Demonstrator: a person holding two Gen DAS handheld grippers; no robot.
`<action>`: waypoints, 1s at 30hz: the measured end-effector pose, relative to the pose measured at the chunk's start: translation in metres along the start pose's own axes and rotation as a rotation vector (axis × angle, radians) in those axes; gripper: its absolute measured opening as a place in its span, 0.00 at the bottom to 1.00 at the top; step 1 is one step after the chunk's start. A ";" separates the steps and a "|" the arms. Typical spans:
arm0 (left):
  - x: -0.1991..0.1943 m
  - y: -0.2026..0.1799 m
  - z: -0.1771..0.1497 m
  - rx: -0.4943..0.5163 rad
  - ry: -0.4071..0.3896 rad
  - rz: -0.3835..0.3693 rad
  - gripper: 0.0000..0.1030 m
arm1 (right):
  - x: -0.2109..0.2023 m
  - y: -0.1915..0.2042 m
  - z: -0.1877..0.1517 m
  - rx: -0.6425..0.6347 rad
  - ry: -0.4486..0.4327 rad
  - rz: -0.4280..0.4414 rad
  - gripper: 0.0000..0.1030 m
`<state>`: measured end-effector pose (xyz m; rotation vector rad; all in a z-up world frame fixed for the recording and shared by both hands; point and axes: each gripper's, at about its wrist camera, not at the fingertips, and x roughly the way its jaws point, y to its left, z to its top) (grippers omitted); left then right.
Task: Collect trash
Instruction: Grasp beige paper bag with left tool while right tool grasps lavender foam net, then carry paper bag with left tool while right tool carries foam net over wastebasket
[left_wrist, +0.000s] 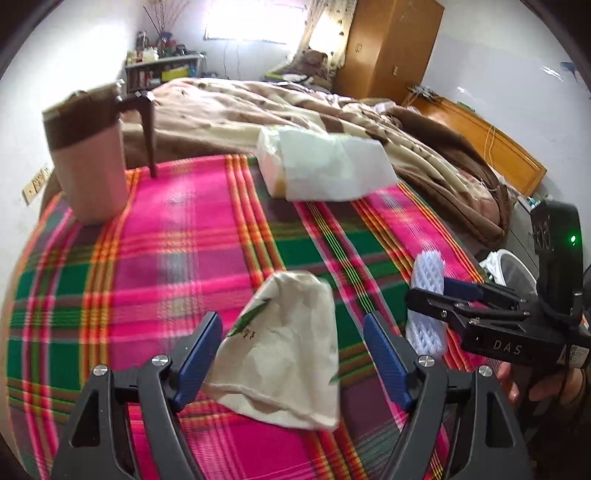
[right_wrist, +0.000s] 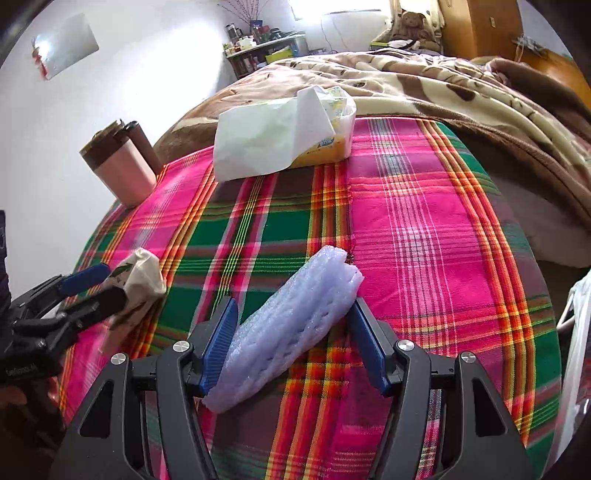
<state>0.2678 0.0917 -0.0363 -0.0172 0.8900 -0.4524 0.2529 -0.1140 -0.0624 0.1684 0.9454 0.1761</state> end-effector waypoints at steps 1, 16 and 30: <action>0.002 -0.003 -0.002 0.008 0.008 0.001 0.78 | 0.000 0.000 0.000 -0.003 0.005 -0.005 0.61; 0.006 -0.020 -0.014 0.001 0.016 0.098 0.54 | -0.015 -0.002 -0.007 -0.029 -0.030 -0.006 0.33; -0.023 -0.068 -0.022 0.031 -0.027 0.062 0.42 | -0.052 -0.014 -0.019 -0.018 -0.102 0.043 0.17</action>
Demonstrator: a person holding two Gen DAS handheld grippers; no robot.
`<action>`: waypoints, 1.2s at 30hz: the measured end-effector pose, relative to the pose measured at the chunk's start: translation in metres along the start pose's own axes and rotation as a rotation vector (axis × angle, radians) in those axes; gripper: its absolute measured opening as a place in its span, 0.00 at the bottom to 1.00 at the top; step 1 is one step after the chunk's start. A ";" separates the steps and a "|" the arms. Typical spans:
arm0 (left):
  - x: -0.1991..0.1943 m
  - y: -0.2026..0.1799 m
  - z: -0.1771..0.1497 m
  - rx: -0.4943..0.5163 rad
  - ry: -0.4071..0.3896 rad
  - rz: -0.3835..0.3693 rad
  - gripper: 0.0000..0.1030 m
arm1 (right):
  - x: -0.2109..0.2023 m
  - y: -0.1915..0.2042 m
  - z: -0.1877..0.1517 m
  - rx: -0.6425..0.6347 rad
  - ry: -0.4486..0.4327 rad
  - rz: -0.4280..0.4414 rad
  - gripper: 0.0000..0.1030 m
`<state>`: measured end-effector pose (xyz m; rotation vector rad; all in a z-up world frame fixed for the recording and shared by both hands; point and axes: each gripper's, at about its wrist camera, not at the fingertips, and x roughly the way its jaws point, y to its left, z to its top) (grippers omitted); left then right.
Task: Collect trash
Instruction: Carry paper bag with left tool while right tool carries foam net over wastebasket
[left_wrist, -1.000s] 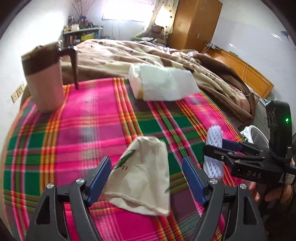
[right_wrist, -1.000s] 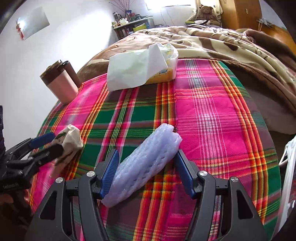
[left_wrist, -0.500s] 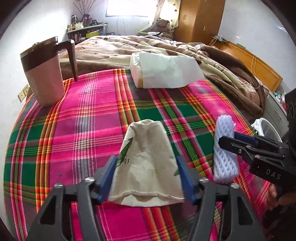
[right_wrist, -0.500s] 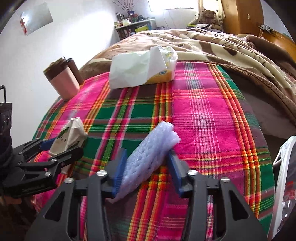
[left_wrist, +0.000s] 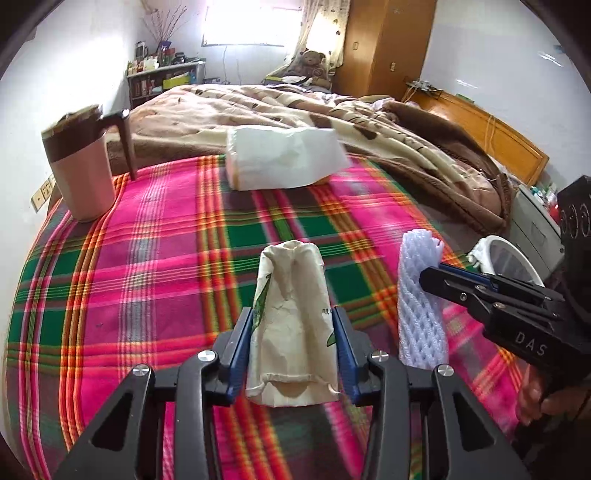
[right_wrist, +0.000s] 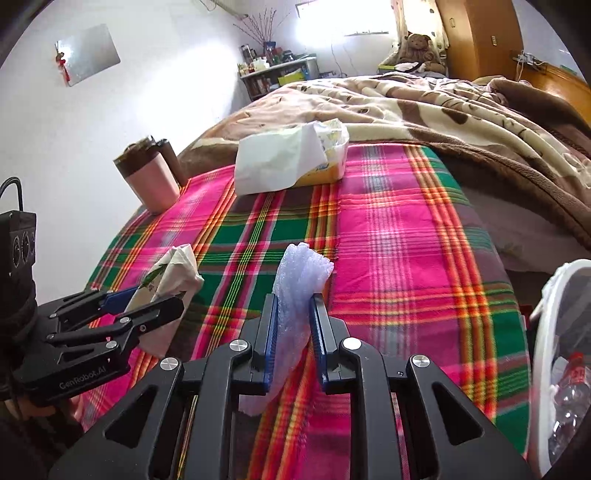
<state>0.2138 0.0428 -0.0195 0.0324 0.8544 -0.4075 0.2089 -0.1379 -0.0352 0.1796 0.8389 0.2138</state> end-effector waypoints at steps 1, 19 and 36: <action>-0.003 -0.005 0.000 0.008 -0.009 0.001 0.42 | -0.005 -0.002 -0.001 0.005 -0.008 0.001 0.17; -0.044 -0.107 -0.002 0.089 -0.119 -0.073 0.42 | -0.091 -0.056 -0.014 0.052 -0.145 -0.082 0.17; -0.030 -0.204 0.002 0.153 -0.131 -0.200 0.43 | -0.160 -0.134 -0.032 0.141 -0.254 -0.240 0.17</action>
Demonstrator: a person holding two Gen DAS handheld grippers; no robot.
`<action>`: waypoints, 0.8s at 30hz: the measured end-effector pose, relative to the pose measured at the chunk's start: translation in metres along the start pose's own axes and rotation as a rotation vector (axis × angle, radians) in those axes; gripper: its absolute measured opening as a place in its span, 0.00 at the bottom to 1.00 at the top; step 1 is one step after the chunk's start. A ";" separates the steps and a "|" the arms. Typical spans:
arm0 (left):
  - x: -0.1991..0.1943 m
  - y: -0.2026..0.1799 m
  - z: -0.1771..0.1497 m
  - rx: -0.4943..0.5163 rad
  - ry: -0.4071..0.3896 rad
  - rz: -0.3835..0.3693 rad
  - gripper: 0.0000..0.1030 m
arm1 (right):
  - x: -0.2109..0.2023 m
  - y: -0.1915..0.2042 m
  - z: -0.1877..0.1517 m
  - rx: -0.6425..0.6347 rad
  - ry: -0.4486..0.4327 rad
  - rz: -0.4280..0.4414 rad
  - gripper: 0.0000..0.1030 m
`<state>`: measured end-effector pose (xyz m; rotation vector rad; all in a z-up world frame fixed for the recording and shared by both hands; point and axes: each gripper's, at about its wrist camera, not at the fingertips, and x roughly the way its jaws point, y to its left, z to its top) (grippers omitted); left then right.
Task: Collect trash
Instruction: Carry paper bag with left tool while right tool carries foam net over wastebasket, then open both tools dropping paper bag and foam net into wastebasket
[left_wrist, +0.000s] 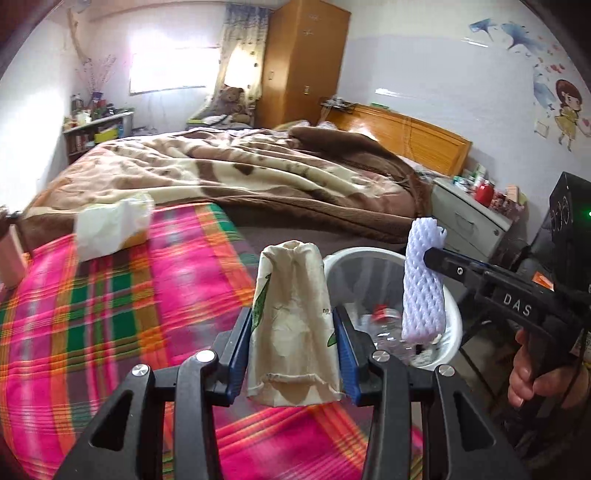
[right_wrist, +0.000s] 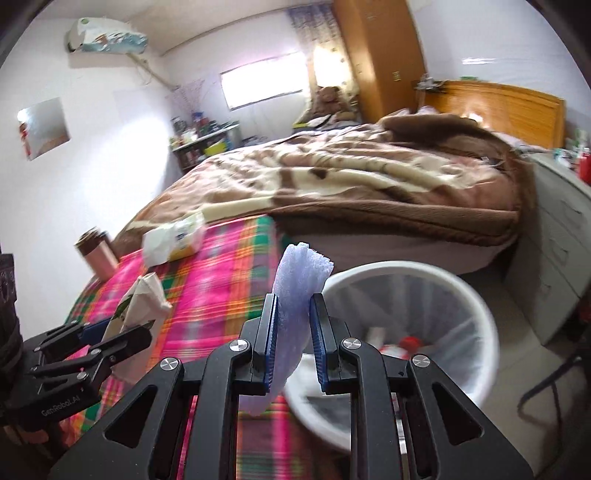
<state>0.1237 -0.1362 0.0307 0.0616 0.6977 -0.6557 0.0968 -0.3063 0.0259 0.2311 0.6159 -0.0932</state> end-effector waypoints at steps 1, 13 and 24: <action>0.004 -0.006 0.001 0.003 0.004 -0.016 0.43 | -0.002 -0.008 0.001 0.011 -0.003 -0.014 0.17; 0.044 -0.061 0.004 0.036 0.048 -0.082 0.44 | 0.004 -0.058 -0.005 0.040 0.018 -0.157 0.18; 0.068 -0.095 0.006 0.083 0.058 -0.030 0.48 | 0.006 -0.084 -0.010 0.015 0.035 -0.221 0.20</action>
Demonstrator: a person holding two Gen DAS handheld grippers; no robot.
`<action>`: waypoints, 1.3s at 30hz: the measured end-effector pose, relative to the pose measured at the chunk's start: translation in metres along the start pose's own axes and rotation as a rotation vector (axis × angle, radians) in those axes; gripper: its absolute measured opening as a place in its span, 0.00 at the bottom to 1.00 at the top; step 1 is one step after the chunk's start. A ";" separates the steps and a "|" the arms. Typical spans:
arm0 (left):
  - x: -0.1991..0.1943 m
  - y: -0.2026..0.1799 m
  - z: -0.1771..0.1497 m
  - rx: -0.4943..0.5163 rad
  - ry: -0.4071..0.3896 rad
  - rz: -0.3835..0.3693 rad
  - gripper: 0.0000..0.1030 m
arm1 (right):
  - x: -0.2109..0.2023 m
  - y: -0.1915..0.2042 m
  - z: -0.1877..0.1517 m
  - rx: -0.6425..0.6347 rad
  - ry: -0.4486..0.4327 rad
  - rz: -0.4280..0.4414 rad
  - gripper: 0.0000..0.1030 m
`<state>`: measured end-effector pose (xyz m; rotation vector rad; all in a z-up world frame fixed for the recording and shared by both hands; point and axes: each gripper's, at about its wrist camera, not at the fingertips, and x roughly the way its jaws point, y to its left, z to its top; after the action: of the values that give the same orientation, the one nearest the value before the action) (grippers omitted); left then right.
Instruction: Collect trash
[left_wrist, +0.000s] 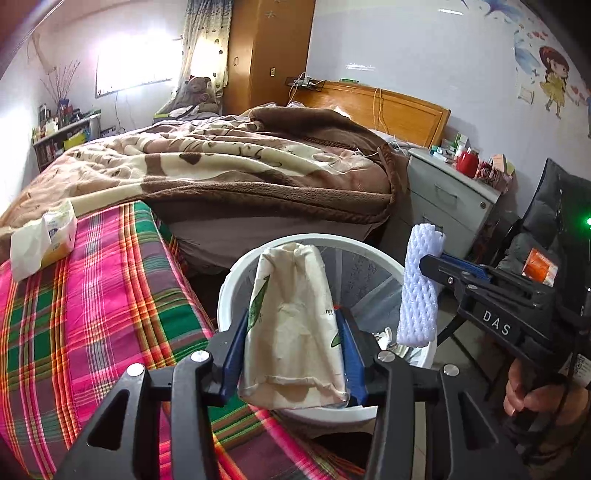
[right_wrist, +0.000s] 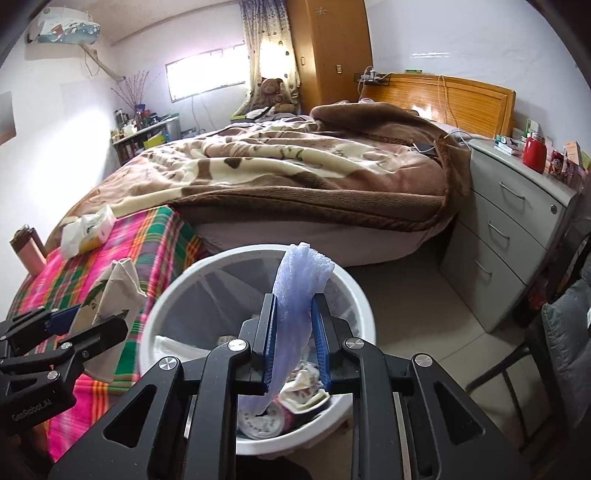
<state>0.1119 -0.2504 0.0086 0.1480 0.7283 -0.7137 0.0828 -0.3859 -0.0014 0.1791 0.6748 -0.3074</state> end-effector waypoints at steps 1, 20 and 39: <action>0.002 -0.001 0.001 -0.005 0.003 -0.004 0.48 | 0.001 -0.002 0.000 -0.001 -0.001 0.000 0.20; 0.010 -0.007 0.005 -0.009 -0.008 0.014 0.72 | 0.006 -0.013 -0.001 -0.006 0.004 -0.035 0.51; -0.022 0.022 -0.013 -0.056 -0.028 0.055 0.73 | -0.012 0.008 -0.019 -0.039 0.000 0.066 0.51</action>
<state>0.1070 -0.2169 0.0106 0.1065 0.7137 -0.6411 0.0654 -0.3709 -0.0083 0.1643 0.6729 -0.2304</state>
